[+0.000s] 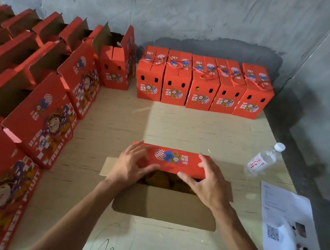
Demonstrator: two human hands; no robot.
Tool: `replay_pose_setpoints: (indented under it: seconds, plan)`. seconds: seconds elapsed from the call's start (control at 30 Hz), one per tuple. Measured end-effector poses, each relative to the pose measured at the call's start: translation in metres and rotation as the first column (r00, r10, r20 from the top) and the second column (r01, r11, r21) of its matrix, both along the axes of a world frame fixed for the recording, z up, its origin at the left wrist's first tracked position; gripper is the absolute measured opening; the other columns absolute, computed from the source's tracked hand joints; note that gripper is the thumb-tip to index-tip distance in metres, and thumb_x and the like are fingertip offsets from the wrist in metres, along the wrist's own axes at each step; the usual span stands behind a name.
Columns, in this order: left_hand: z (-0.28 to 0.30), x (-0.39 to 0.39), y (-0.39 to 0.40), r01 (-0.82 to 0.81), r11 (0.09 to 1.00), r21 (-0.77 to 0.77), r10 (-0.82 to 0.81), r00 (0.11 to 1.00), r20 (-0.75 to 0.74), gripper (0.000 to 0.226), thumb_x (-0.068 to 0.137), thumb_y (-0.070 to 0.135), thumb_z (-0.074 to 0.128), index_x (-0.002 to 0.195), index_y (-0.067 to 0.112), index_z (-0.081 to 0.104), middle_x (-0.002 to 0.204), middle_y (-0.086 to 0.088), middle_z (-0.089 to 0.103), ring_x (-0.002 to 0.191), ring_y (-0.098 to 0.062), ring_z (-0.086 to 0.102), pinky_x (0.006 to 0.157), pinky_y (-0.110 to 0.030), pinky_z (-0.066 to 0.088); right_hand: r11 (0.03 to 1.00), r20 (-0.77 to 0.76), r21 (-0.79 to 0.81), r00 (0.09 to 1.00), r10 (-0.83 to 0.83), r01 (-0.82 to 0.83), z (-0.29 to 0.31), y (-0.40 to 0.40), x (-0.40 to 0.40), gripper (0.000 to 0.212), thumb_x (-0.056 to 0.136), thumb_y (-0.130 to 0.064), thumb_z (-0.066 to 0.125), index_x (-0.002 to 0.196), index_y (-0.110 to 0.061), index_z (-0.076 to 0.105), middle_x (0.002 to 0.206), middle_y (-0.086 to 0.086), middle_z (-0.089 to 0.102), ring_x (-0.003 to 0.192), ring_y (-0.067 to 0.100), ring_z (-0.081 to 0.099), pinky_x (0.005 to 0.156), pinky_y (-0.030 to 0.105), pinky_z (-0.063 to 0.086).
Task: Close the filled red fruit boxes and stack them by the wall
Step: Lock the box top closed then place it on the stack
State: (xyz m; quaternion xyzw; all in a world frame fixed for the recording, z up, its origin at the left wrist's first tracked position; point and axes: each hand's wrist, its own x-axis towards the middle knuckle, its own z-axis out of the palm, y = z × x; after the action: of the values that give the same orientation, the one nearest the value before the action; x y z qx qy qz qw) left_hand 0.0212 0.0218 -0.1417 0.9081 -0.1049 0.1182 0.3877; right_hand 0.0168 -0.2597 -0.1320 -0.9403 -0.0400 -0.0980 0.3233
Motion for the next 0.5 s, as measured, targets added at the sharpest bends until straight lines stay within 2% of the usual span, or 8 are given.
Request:
replay_pose_setpoints:
  seconds: [0.07, 0.13, 0.2, 0.27, 0.33, 0.4, 0.5]
  plan:
    - [0.002, 0.011, 0.000, 0.058, 0.987, 0.151, -0.040, 0.992, -0.118, 0.042, 0.085, 0.060, 0.074, 0.095, 0.021, 0.061, 0.155, 0.005, 0.050, 0.153, -0.023, 0.029, 0.119, -0.054, 0.034, 0.987, -0.048, -0.134, 0.995, 0.085, -0.091, 0.003, -0.002, 0.004, 0.094, 0.074, -0.071, 0.077, 0.144, -0.015, 0.051, 0.129, -0.004, 0.064, 0.125, 0.018, 0.055, 0.100, 0.036, 0.047]
    - [0.004, 0.018, 0.005, 0.118, 0.976, 0.185, -0.061, 0.956, -0.287, 0.048, 0.081, 0.074, 0.065, 0.097, 0.031, 0.051, 0.167, 0.005, 0.029, 0.158, -0.022, 0.009, 0.122, -0.059, 0.028, 0.973, -0.114, -0.179, 0.985, 0.126, -0.145, 0.003, -0.003, 0.007, 0.086, 0.081, -0.068, 0.073, 0.146, -0.019, 0.044, 0.149, -0.005, 0.051, 0.132, 0.021, 0.049, 0.099, 0.037, 0.047]
    - [0.005, 0.022, 0.008, 0.188, 0.955, 0.231, -0.093, 0.925, -0.368, 0.062, 0.068, 0.091, 0.056, 0.096, 0.037, 0.043, 0.169, 0.007, 0.018, 0.158, -0.021, -0.001, 0.119, -0.062, 0.030, 0.969, -0.166, -0.174, 0.975, 0.145, -0.174, 0.000, -0.004, 0.009, 0.086, 0.083, -0.069, 0.069, 0.151, -0.026, 0.037, 0.161, -0.012, 0.034, 0.131, 0.020, 0.047, 0.093, 0.035, 0.048]
    - [0.006, 0.023, 0.005, 0.197, 0.928, 0.316, -0.076, 0.931, -0.358, 0.072, 0.064, 0.093, 0.058, 0.105, 0.035, 0.046, 0.163, 0.008, 0.024, 0.154, -0.020, 0.008, 0.110, -0.063, 0.040, 0.952, -0.181, -0.238, 0.972, 0.148, -0.190, -0.001, -0.005, 0.017, 0.090, 0.083, -0.073, 0.066, 0.153, -0.026, 0.035, 0.157, -0.012, 0.033, 0.122, 0.022, 0.053, 0.088, 0.035, 0.050]
    - [0.006, 0.026, -0.001, 0.130, 0.922, 0.365, -0.028, 0.961, -0.274, 0.076, 0.070, 0.084, 0.067, 0.121, 0.030, 0.053, 0.149, 0.008, 0.038, 0.142, -0.017, 0.024, 0.099, -0.056, 0.051, 0.878, -0.154, -0.435, 0.977, 0.144, -0.198, 0.001, -0.003, 0.028, 0.089, 0.082, -0.078, 0.060, 0.146, -0.020, 0.039, 0.146, -0.004, 0.038, 0.108, 0.023, 0.060, 0.080, 0.035, 0.055]
    - [0.005, 0.030, -0.007, 0.064, 0.923, 0.380, 0.025, 0.974, -0.226, 0.076, 0.073, 0.075, 0.074, 0.131, 0.029, 0.056, 0.140, 0.006, 0.044, 0.134, -0.017, 0.030, 0.095, -0.050, 0.053, 0.754, -0.090, -0.633, 0.984, 0.151, -0.174, 0.001, 0.001, 0.037, 0.087, 0.084, -0.081, 0.053, 0.139, -0.014, 0.044, 0.137, 0.005, 0.044, 0.096, 0.023, 0.065, 0.070, 0.033, 0.058]
    - [0.004, 0.037, -0.012, 0.036, 0.908, 0.418, 0.062, 0.973, -0.221, 0.067, 0.077, 0.063, 0.077, 0.130, 0.028, 0.057, 0.133, 0.001, 0.046, 0.129, -0.022, 0.033, 0.092, -0.051, 0.053, 0.657, 0.022, -0.746, 0.982, 0.188, -0.109, -0.003, 0.002, 0.037, 0.077, 0.084, -0.077, 0.060, 0.123, -0.010, 0.055, 0.123, 0.013, 0.053, 0.074, 0.023, 0.067, 0.052, 0.031, 0.056]
